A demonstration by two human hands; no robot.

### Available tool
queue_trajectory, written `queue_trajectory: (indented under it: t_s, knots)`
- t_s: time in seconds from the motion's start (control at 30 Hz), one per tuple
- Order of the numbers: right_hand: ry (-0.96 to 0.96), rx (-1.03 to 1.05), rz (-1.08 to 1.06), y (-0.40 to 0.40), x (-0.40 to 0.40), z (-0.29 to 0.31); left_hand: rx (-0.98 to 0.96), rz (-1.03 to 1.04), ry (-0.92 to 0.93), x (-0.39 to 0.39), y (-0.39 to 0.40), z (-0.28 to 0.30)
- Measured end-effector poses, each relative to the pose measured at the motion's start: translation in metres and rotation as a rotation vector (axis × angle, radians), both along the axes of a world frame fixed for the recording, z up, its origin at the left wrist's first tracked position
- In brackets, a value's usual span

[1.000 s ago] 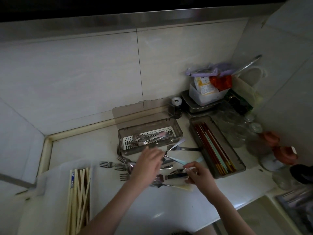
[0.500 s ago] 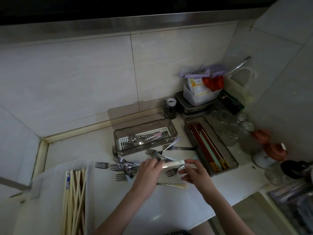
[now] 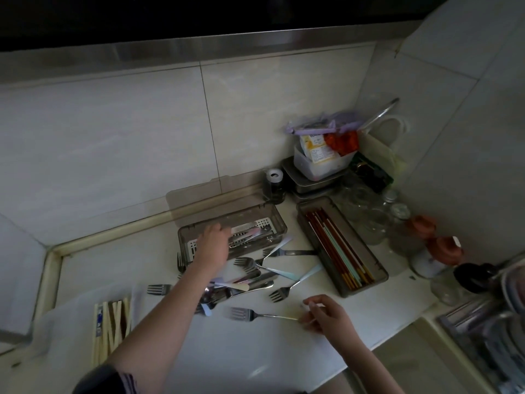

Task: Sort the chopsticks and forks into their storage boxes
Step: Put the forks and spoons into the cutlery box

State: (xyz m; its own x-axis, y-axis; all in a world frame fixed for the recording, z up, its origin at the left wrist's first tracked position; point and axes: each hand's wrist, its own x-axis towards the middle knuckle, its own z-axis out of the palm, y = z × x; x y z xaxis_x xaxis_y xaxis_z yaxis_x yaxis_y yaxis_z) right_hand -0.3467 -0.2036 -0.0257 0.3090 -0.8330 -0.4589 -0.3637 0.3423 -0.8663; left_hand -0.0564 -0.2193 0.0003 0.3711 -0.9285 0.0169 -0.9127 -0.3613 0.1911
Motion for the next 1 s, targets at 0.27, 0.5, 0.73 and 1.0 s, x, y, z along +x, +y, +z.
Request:
queue_trajectory:
  t_s: [0.27,0.5,0.73,1.0]
  knots:
    - [0.027,0.012,0.001,0.000,0.003,-0.006,0.192,0.078,0.085,0.016,-0.003,-0.016]
    - [0.124,-0.082,0.093,-0.003,0.002,-0.011,0.147,0.095,0.231,0.023,0.002,-0.026]
    - [0.457,-0.495,0.398,-0.007,0.013,-0.016,-0.301,0.103,0.203,-0.006,0.031,-0.011]
    - [0.765,-0.593,0.659,0.000,0.021,-0.028,-0.407,-0.105,0.264,-0.058,0.083,-0.032]
